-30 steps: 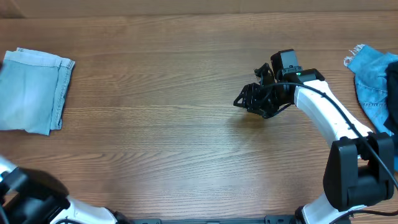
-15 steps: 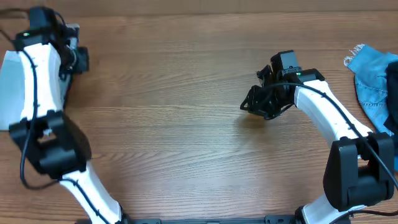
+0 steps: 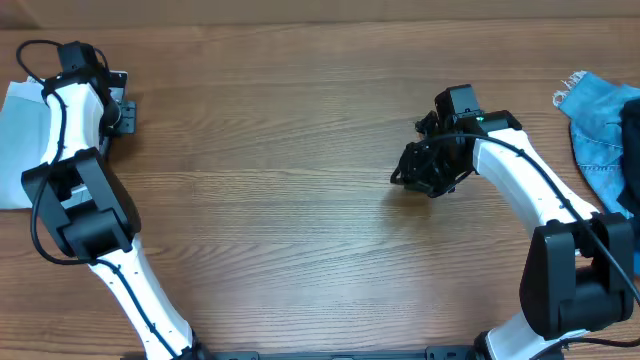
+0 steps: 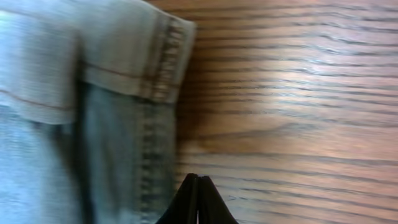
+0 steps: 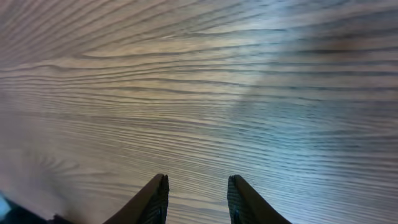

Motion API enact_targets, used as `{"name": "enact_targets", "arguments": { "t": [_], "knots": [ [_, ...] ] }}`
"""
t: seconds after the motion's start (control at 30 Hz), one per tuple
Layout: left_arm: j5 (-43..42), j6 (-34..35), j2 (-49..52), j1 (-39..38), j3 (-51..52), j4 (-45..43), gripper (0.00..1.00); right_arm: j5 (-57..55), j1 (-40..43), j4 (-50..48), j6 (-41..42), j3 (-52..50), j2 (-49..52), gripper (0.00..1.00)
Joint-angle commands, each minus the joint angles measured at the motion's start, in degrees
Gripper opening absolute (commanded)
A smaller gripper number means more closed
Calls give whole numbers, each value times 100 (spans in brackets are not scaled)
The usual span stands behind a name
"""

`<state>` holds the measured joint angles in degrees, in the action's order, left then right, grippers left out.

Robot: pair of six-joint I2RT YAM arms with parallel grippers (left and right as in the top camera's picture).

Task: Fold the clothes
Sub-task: 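Release the shorts and withdraw the left gripper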

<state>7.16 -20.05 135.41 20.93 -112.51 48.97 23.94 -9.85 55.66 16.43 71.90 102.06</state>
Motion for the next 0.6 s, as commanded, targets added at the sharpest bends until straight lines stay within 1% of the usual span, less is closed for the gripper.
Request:
{"name": "enact_targets", "arguments": {
  "t": [0.0,0.23,0.33,0.4,0.47,0.57],
  "knots": [
    [114,-199,68,205,-13,-122,4,-205,-13,44,-35,20,-190,35],
    [39,-114,282,588,-13,-83,4,-203,-15,44,-15,20,-190,35],
    [278,184,282,717,-15,-173,4,-197,-15,70,-13,20,-190,35],
    [197,380,282,789,-15,-269,4,-188,-15,92,-13,20,-190,35],
    [4,428,282,804,-15,-323,4,-188,-15,105,-15,20,-190,35],
    [-155,750,282,802,-15,-466,4,-186,-15,107,-13,20,-190,35]
  ]
}}
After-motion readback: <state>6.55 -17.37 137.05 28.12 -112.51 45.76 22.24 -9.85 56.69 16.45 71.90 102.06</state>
